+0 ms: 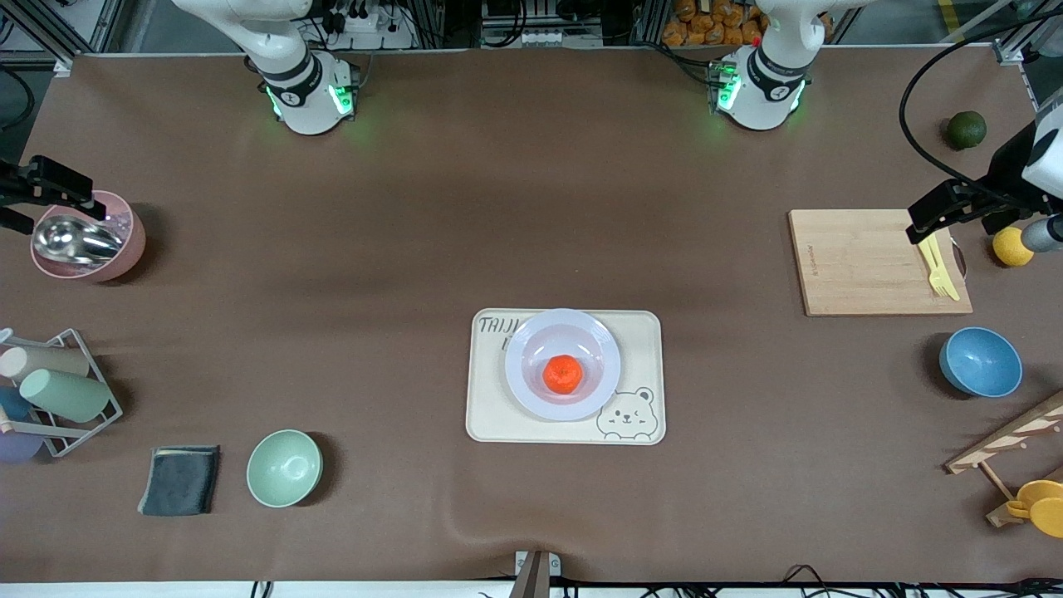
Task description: Place orange and plate with both arms
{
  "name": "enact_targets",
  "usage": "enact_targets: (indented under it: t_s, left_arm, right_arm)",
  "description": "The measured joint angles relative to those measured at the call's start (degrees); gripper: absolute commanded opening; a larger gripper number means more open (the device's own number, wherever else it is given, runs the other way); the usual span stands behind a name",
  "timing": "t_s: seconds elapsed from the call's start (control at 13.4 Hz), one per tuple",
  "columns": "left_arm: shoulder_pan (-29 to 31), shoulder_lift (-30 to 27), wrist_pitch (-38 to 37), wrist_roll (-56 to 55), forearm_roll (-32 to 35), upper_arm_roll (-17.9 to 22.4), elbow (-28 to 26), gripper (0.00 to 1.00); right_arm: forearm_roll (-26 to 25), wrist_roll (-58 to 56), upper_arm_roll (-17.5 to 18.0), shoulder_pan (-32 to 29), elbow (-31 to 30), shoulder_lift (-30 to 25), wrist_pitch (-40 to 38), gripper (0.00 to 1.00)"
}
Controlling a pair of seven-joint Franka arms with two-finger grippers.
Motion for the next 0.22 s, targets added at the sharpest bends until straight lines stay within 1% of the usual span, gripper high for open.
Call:
enact_targets:
  t_s: [0.22]
  left_arm:
    - [0.01, 0.00, -0.11, 0.10, 0.00, 0.01, 0.38, 1.00]
  right_arm:
    - [-0.08, 0.06, -0.15, -0.05, 0.01, -0.12, 0.21, 1.00]
